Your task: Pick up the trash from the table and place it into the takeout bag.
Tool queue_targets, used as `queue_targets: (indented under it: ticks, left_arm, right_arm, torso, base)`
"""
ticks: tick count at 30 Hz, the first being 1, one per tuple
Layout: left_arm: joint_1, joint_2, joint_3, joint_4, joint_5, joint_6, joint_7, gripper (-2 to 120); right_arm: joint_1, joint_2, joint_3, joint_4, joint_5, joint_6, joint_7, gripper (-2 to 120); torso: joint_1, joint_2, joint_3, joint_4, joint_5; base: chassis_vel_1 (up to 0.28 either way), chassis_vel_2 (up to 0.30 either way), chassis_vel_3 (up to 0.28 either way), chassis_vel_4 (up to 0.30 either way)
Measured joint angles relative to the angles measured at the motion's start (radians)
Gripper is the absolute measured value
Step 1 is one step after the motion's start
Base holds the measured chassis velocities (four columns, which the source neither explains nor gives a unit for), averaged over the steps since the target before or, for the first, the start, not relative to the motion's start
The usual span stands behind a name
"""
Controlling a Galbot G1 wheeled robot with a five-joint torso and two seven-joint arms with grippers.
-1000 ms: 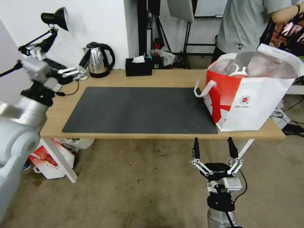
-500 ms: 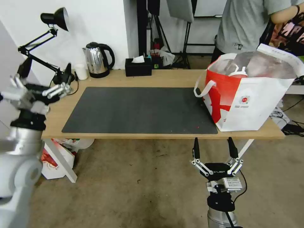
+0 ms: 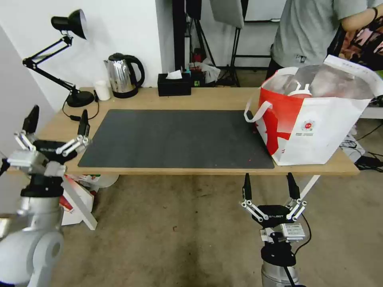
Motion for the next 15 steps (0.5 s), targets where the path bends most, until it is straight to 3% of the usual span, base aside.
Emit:
queue_targets:
  ticks: [15]
  left_arm:
    - [0.054, -0.064, 0.052, 0.137, 0.04, -0.131, 0.062, 100]
  right_arm:
    - [0.0, 0.0, 0.0, 0.0, 0.0, 0.0, 0.0, 100]
  torso:
    - [0.0, 0.0, 0.0, 0.0, -0.0001]
  base:
    - [0.0, 0.0, 0.0, 0.0]
